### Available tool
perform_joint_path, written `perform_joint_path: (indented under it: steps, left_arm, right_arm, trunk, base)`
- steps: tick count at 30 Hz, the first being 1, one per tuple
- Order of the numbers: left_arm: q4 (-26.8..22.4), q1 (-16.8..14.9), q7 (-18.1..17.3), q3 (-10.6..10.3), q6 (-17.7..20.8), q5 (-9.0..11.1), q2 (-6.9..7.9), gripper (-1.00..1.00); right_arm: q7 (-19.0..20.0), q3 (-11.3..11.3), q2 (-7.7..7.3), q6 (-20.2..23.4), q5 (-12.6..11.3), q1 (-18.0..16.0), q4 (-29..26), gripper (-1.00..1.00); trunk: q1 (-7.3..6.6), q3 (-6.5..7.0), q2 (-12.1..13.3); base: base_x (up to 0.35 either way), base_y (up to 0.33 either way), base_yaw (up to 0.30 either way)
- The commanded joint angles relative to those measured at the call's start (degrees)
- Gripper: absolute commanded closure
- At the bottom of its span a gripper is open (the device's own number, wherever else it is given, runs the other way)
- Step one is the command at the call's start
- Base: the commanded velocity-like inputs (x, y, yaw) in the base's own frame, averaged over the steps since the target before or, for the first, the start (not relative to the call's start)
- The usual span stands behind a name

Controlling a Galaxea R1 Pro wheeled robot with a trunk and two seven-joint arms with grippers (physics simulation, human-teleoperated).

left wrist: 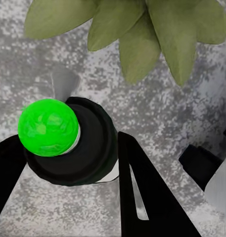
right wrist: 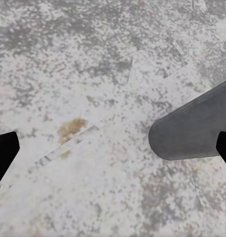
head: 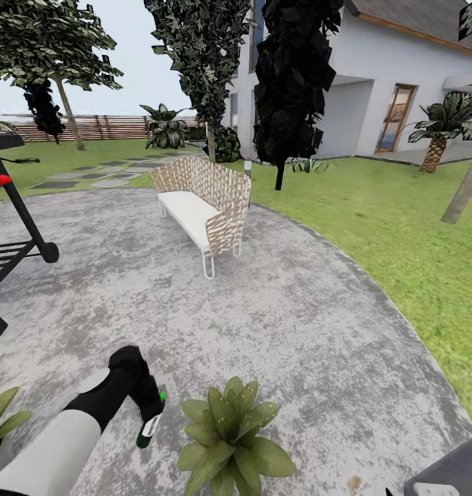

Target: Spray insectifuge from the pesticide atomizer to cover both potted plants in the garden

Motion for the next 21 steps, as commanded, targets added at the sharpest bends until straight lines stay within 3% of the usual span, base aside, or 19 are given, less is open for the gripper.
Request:
perform_joint_path:
  steps: [1,8,12,15,21]
  left_arm:
    - [-0.1,0.1,0.6,-0.2,0.6,-0.2,-0.39,1.0]
    - [1.1,0.5,2.0,0.0,0.5,-0.1,0.85,1.0]
    - [5.3,0.5,6.6,0.0,0.4,-0.1,1.17,1.0]
    - [6.4,0.5,7.5,-0.1,0.4,-0.1,1.0,1.0]
    - [6.3,0.5,7.9,0.2,0.4,-0.1,0.69,1.0]
  right_arm:
    - [0.3,-0.5,-0.02,-0.2,0.4,0.0,0.1,-1.0]
    - [0.3,-0.5,-0.02,-0.2,0.4,0.0,0.1,-1.0]
    - [0.3,-0.5,-0.02,-0.2,0.4,0.0,0.1,-1.0]
    - [0.3,-0.5,-0.02,-0.2,0.4,0.0,0.1,-1.0]
    - [0.3,-0.5,-0.02,-0.2,0.4,0.0,0.1,-1.0]
  trunk:
    - [-0.01,-0.05,0.0]
    - [-0.01,-0.05,0.0]
    - [-0.01,-0.05,0.0]
    - [-0.01,-0.05,0.0]
    - [-0.01,-0.05,0.0]
  base:
    - [0.0,0.0,0.0]
    - [0.0,0.0,0.0]
    - [0.0,0.0,0.0]
    - [0.0,0.0,-0.011]
    - [0.108,0.057,-0.215]
